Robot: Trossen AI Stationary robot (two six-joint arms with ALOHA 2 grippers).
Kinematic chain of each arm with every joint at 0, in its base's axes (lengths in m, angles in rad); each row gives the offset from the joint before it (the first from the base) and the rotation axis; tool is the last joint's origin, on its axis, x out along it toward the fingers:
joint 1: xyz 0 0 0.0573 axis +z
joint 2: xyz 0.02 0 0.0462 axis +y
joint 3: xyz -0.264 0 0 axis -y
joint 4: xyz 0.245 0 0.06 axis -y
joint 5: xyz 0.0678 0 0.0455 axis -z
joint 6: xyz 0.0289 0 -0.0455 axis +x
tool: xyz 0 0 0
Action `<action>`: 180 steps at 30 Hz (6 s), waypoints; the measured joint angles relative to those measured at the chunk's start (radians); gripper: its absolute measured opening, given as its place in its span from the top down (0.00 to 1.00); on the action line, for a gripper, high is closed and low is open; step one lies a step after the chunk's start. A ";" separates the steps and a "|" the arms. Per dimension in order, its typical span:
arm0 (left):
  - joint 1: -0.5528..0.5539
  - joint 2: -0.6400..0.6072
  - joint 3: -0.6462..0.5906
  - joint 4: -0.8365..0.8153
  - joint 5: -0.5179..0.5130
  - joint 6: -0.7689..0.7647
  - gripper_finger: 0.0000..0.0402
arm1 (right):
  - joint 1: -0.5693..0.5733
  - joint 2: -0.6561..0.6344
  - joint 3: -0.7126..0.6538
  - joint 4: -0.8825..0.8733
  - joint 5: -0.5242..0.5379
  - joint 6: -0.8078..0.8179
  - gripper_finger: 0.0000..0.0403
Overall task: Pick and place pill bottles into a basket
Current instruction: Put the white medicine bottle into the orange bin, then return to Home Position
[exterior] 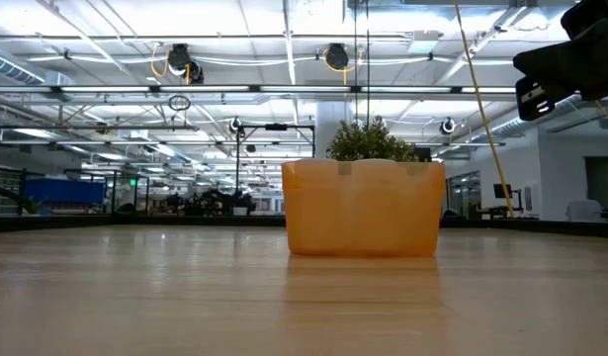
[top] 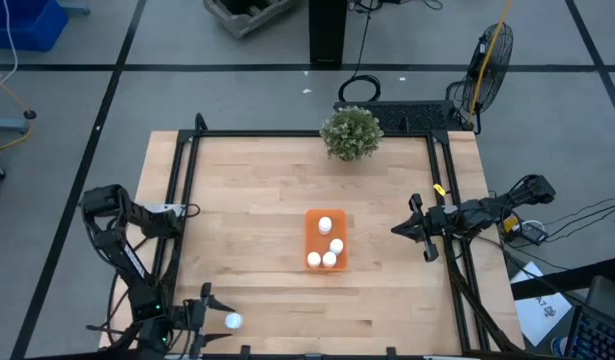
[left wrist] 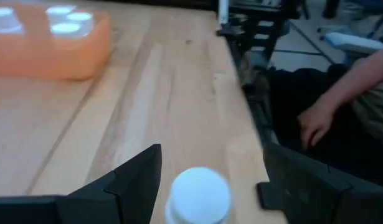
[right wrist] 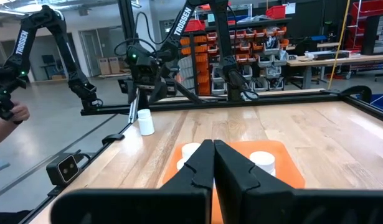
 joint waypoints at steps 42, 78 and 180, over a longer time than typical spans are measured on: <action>0.087 0.133 0.000 -0.003 0.002 -0.197 0.56 | 0.000 0.000 0.000 0.000 0.000 0.000 1.00; 0.594 0.126 0.001 0.195 0.046 0.332 0.60 | 0.000 0.000 0.000 0.000 0.000 0.000 1.00; 1.149 0.212 0.038 0.715 0.899 0.768 0.33 | 0.000 0.001 0.000 0.000 0.000 0.000 1.00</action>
